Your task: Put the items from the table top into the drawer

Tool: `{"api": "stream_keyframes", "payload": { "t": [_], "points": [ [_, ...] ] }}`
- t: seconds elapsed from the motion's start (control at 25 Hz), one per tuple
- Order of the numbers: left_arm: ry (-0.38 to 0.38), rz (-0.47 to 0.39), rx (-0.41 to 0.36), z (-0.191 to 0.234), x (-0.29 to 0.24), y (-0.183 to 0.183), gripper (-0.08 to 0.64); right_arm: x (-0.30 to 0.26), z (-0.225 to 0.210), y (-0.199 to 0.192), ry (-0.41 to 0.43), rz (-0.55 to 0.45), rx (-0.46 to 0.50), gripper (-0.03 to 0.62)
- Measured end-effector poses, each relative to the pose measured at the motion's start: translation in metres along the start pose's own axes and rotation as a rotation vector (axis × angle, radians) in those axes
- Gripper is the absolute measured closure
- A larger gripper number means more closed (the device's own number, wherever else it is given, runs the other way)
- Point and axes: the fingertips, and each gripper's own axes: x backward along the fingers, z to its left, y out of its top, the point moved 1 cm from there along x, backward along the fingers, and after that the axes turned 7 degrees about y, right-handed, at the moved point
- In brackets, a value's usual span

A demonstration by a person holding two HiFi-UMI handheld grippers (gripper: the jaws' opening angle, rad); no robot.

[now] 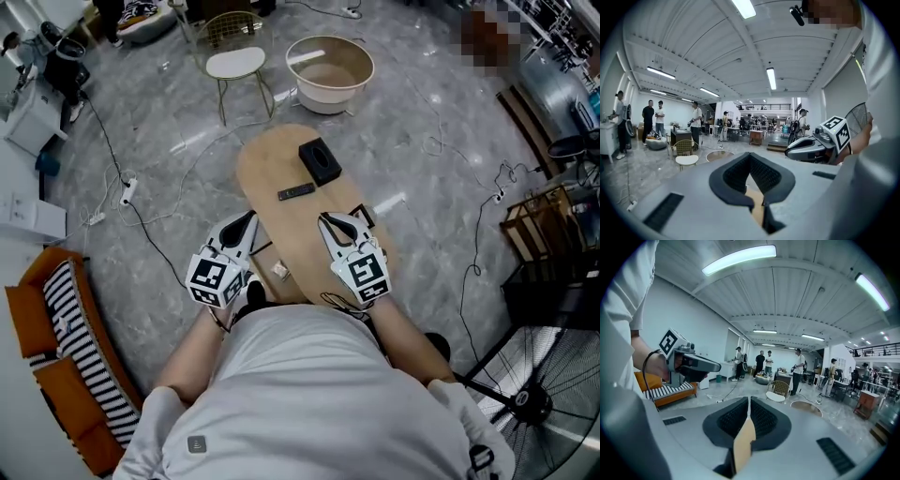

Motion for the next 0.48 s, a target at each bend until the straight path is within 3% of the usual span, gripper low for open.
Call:
{"api": "stream_keyframes", "payload": {
  "t": [0.2, 0.48],
  "points": [
    [0.039, -0.025, 0.016, -0.015, 0.000, 0.007, 0.551, 0.014, -0.009, -0.002, 0.023, -0.025, 0.014, 0.552],
    [0.014, -0.011, 0.016, -0.002, -0.012, 0.004, 0.551, -0.007, -0.020, 0.006, 0.012, -0.029, 0.009, 0.552]
  ]
}}
